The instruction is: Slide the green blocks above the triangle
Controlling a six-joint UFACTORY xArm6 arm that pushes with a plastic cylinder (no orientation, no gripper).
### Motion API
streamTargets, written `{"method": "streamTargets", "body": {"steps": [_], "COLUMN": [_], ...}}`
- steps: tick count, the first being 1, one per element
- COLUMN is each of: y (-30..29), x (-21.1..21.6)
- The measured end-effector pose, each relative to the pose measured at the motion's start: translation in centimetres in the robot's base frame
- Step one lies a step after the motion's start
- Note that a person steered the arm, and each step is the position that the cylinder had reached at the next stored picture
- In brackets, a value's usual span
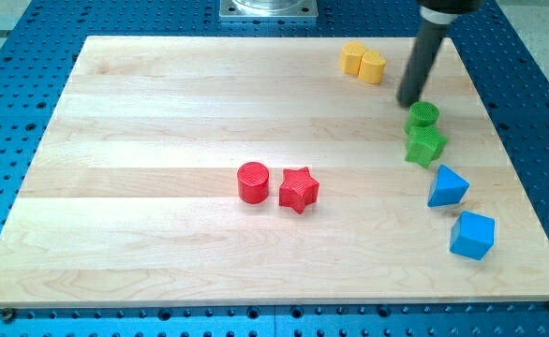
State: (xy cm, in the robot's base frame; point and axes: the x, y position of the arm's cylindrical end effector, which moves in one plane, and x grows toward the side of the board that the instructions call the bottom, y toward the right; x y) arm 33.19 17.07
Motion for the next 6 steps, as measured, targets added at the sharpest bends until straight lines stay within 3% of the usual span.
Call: {"method": "streamTargets", "body": {"steps": [1,4,6], "y": [-2.5,2.1,-4.4], "x": [8.5,8.6,9.4]}}
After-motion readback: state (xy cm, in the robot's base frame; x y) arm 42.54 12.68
